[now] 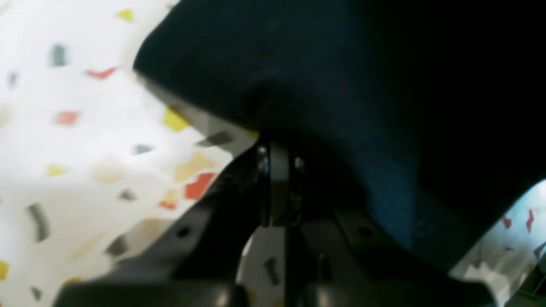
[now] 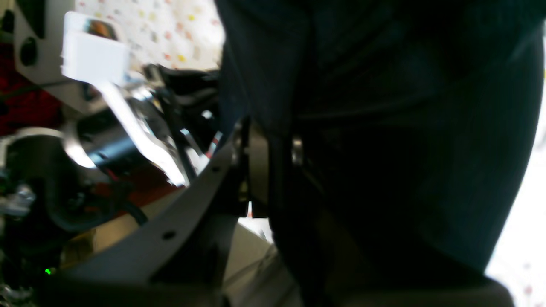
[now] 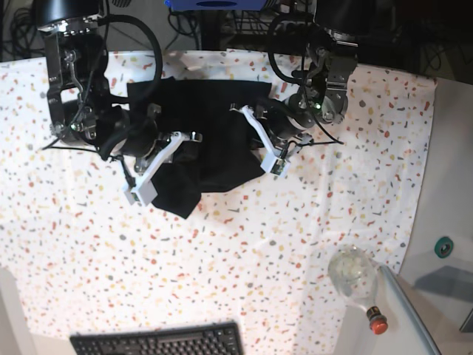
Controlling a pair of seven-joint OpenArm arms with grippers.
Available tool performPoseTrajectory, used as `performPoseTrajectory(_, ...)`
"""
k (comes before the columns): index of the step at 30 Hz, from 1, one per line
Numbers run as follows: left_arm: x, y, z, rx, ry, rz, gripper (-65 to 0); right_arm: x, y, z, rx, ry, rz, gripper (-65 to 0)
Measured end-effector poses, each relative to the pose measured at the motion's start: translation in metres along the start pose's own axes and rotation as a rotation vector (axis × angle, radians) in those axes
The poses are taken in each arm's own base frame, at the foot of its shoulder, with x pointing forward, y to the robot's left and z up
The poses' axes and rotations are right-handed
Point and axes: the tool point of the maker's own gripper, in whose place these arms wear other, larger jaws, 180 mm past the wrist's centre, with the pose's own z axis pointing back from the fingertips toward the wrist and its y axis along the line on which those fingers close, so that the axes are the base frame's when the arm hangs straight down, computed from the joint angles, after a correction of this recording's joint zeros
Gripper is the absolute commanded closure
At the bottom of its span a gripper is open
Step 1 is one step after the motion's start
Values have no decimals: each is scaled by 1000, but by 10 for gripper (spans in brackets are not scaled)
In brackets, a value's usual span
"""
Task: Layout the t-shirt on the table in an organized manner, then fold the t-shirt properly
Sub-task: 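Fold both strip ends toward each other, stacking them in the middle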
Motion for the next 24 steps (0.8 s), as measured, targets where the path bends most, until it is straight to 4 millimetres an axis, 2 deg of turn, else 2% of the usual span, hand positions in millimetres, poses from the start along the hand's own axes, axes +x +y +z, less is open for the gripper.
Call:
performPoseTrajectory(2,3,5,1,8,2,-16,0,3,-7,-5,-9,-7,-26,0)
performPoseTrajectory(5,8,12,3,20,-5,-26,0,-5,-25,-14,-51,27,-57,0)
performPoseTrajectory(7,12,17,8,30,-11,-45,0,-8,-28,-17,-56,27,-72,0)
performPoseTrajectory(12,29,24,16,49,-49,-79,0,-7,-27,-18,-50,20,-76,0)
performPoseTrajectory(16,24,17,14,34,-38,-84,0,-9,-27,-20,-69,28,-103,0)
performPoseTrajectory(22,22,18,14,35,-35,-80,0,-21,0,-24,-54,62,-117,0)
performPoseTrajectory(24,22,20,15,40,-37,-76,0,-24,-2,-28,-58,74,-127,0)
